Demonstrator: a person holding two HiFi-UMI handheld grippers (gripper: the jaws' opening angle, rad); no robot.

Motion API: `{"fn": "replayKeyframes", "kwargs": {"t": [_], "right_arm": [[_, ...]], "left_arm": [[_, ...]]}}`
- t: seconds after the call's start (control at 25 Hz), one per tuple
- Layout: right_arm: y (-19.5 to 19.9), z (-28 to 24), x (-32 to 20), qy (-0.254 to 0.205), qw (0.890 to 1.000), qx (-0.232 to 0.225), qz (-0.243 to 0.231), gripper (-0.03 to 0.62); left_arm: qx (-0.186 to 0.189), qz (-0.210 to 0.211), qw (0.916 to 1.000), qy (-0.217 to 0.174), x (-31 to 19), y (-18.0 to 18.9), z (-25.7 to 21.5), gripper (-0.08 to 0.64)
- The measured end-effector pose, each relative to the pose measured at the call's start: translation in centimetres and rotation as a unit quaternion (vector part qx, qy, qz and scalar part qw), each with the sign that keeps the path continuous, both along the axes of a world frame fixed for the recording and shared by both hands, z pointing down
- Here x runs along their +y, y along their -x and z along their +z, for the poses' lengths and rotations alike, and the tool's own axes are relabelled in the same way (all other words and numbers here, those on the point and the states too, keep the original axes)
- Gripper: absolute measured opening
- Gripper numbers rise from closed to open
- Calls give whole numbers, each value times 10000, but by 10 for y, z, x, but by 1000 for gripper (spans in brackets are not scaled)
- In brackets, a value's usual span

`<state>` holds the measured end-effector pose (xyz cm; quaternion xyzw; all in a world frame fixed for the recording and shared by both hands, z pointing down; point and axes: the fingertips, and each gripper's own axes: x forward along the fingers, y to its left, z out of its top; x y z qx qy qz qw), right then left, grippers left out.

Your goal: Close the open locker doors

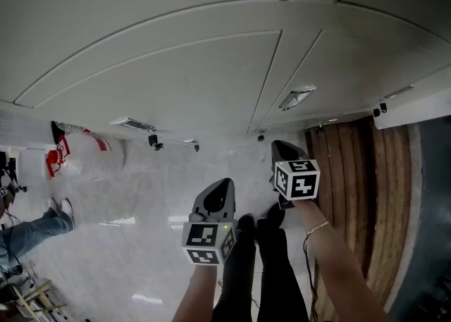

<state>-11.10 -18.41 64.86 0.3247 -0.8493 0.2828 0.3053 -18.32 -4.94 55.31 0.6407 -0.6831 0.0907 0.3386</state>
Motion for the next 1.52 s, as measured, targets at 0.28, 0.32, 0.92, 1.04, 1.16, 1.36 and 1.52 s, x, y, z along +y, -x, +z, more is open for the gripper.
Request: {"fn": "replayKeyframes", "kwargs": {"t": [0.28,0.32,0.92,1.04,1.16,1.36,1.52], "right_arm": [[-34,-42,24,-131,9996,-201,168,6],[-40,-49,27,-163,9994,-230,213,5],[-143,-125,86,-214,9942,-472,937,5],[-158,-136,97,-222,9929,-480,1061,5],[-169,-148,106,-259,9915,-506,1171,4],[-181,-165,116,-339,9891,-562,1318,3],[-189,-176,122,-421,9885,-543,1346,3]], "left_arm": [[53,343,9994,62,-1,-23,-15,21],[32,408,9992,48,-1,-27,-18,20],[-183,986,9949,-89,3,-65,-54,20],[-272,1053,9939,-174,5,-68,-61,20],[-297,1119,9931,-188,8,-73,-69,20],[-299,1233,9918,-131,16,-81,-81,20],[-284,1311,9909,-97,22,-88,-89,20]]}}
